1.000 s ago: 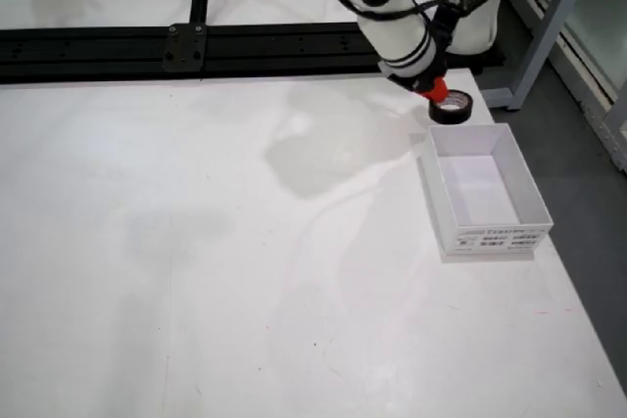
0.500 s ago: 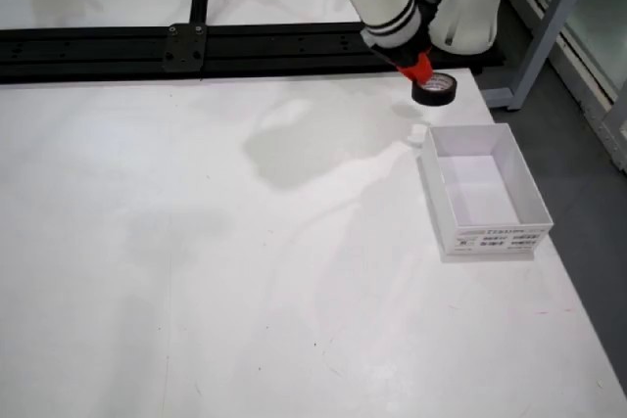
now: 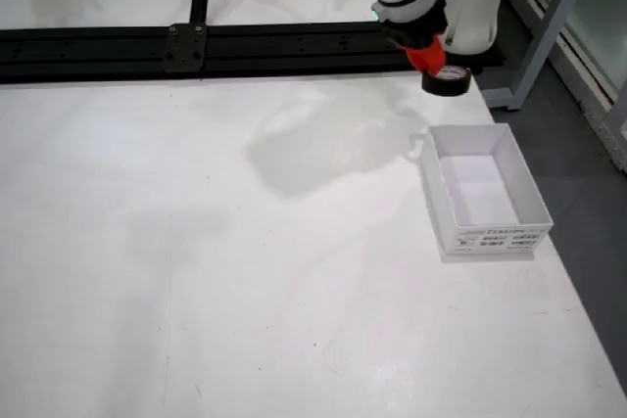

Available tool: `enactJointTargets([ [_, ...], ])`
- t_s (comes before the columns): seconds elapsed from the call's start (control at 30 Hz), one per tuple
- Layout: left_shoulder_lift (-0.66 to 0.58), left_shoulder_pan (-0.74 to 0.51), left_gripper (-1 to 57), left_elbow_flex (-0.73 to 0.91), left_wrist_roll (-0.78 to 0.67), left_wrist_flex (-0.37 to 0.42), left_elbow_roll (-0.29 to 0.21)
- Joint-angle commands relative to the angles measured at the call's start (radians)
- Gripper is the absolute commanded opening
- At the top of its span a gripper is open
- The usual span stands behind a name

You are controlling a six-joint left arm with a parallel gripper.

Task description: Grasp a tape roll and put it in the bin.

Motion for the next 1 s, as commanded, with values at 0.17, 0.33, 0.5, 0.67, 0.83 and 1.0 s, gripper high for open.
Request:
enactJointTargets([
  [0.17,-0.081,0.192,-0.7,-0.009,-0.018,-0.098,0.152],
  [0.33,-0.023,0.211,-0.7,-0.012,-0.028,-0.178,0.153],
  [0.5,0.043,0.212,-0.7,-0.016,-0.038,-0.245,0.149],
  [0.67,0.071,0.214,-0.7,-0.016,-0.041,-0.277,0.150],
  [0.83,0.086,0.215,-0.7,-0.018,-0.054,-0.309,0.153],
  [1.0,0.106,0.215,-0.7,-0.019,-0.071,-0.325,0.155],
])
